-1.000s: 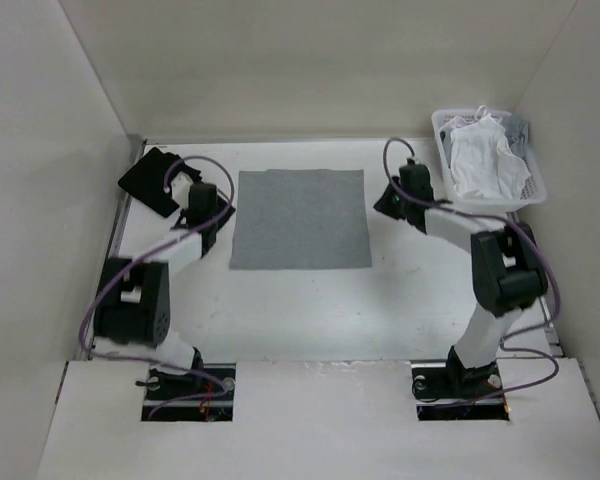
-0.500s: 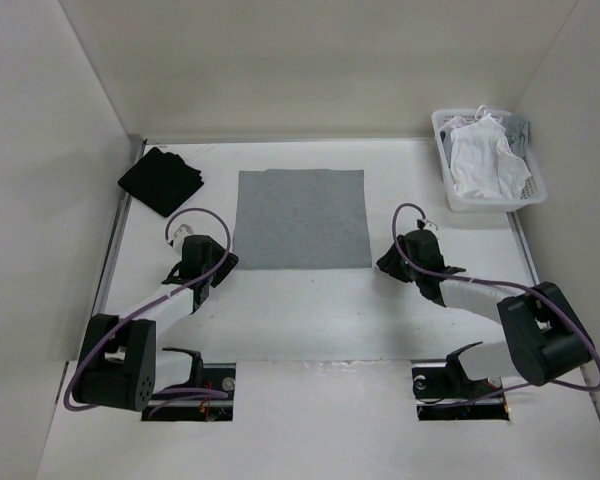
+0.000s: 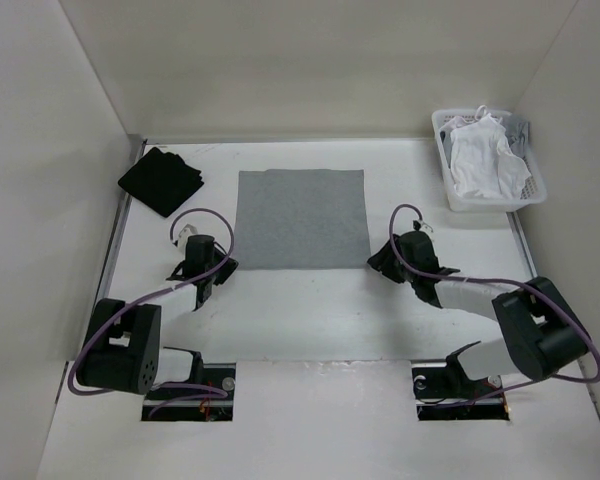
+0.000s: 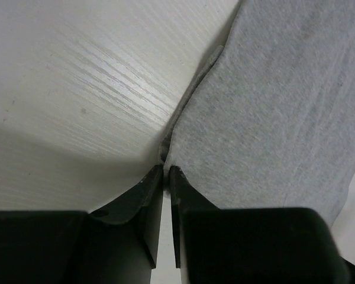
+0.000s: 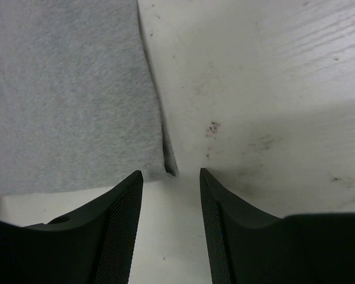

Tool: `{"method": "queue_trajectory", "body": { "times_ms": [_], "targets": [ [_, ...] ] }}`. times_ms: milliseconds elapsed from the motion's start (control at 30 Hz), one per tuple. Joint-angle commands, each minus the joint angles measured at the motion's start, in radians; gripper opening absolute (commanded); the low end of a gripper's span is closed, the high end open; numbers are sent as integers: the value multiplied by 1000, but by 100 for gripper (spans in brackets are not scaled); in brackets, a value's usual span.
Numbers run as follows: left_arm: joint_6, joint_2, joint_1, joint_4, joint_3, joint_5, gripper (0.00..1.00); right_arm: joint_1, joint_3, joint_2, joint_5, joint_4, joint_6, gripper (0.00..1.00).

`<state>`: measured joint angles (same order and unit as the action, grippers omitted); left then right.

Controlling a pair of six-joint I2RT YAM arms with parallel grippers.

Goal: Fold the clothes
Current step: Fold the tank top

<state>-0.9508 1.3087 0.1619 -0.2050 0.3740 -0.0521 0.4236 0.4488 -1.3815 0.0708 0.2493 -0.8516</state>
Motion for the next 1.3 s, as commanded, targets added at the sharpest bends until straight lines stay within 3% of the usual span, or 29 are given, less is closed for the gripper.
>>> {"method": "queue_trajectory", "body": {
  "times_ms": [0,167,333,367,433,500,600,733,833,933,1067,1167,1267],
  "targets": [
    [3,9,-8,-53,-6,-18,7,17,22,-47,-15,68,-38,48],
    [9,9,-9,-65,-17,-25,5,17,7,-106,-22,145,-76,39],
    [9,9,-8,-79,-18,-22,5,17,27,-169,-35,169,-87,21],
    [9,1,-9,-83,-18,-20,4,17,28,-169,-35,173,-87,13],
    [4,-40,-8,-88,-20,-6,2,17,24,-128,-29,173,-87,5],
    [7,-142,9,-59,-15,1,0,34,5,-17,-2,145,-73,3],
    [12,-386,55,135,31,-8,0,80,-2,253,44,-44,-34,2],
    [55,-772,103,499,169,-72,0,229,62,681,185,-459,-9,2],
    [70,-922,123,700,308,-112,0,382,197,899,326,-781,-55,2],
    [80,-941,146,780,436,-108,0,557,325,961,463,-939,-105,2],
    [80,-878,169,736,473,-100,1,701,410,892,601,-938,-72,2],
    [92,-778,158,630,427,-108,1,587,403,787,530,-825,25,2],
    [90,-614,136,469,355,-118,1,331,329,658,280,-603,114,1]
  ]
}}
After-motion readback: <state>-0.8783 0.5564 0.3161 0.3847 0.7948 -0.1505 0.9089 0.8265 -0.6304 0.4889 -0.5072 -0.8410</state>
